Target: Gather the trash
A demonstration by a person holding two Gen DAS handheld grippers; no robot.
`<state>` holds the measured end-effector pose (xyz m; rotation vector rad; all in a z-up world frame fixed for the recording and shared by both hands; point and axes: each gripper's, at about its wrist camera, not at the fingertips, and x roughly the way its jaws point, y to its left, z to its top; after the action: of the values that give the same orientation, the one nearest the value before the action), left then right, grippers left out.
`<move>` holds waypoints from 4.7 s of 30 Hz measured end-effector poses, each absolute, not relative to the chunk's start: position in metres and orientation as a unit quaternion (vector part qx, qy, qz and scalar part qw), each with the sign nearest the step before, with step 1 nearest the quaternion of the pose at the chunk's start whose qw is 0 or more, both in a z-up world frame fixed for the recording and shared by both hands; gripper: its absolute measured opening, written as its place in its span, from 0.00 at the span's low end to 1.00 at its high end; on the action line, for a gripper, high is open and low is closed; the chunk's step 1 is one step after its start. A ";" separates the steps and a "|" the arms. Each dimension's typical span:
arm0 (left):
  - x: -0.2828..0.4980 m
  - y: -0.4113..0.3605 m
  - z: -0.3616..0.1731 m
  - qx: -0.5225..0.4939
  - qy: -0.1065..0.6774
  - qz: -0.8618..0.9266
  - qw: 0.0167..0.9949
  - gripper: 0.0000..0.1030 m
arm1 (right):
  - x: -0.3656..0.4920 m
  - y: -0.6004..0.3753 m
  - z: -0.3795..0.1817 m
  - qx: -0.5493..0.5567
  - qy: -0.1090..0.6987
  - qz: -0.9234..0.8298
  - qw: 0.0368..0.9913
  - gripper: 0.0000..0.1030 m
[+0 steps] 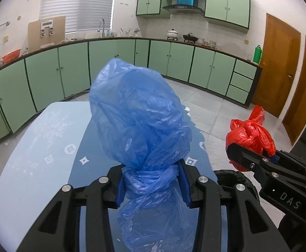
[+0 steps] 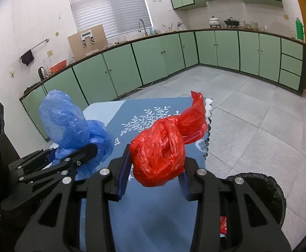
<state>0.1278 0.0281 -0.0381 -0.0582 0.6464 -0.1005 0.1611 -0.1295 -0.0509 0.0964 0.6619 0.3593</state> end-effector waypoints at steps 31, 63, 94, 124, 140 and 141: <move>0.097 -0.105 -0.026 0.022 0.302 -0.188 0.934 0.40 | 0.073 -0.265 -0.049 0.080 0.306 0.046 0.948 0.37; 0.150 -0.220 -0.111 0.080 0.370 -0.256 0.890 0.41 | 0.121 -0.353 -0.157 0.116 0.398 -0.032 0.910 0.37; 0.135 -0.161 -0.058 0.044 0.337 -0.239 0.910 0.81 | 0.091 -0.352 -0.120 0.110 0.376 -0.052 0.918 0.93; 0.039 -0.051 0.002 0.020 0.302 -0.172 0.937 0.91 | 0.016 -0.243 -0.023 0.064 0.316 0.049 0.945 0.95; 0.027 -0.046 0.008 0.024 0.288 -0.166 0.943 0.91 | 0.002 -0.231 -0.012 0.058 0.295 0.050 0.952 0.95; 0.027 -0.045 0.007 0.024 0.287 -0.165 0.943 0.91 | 0.002 -0.231 -0.011 0.057 0.295 0.049 0.952 0.95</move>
<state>0.0267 -0.0447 0.0075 0.0493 0.5861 -0.3362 0.0015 -0.2312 -0.0110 0.1161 0.5997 0.1003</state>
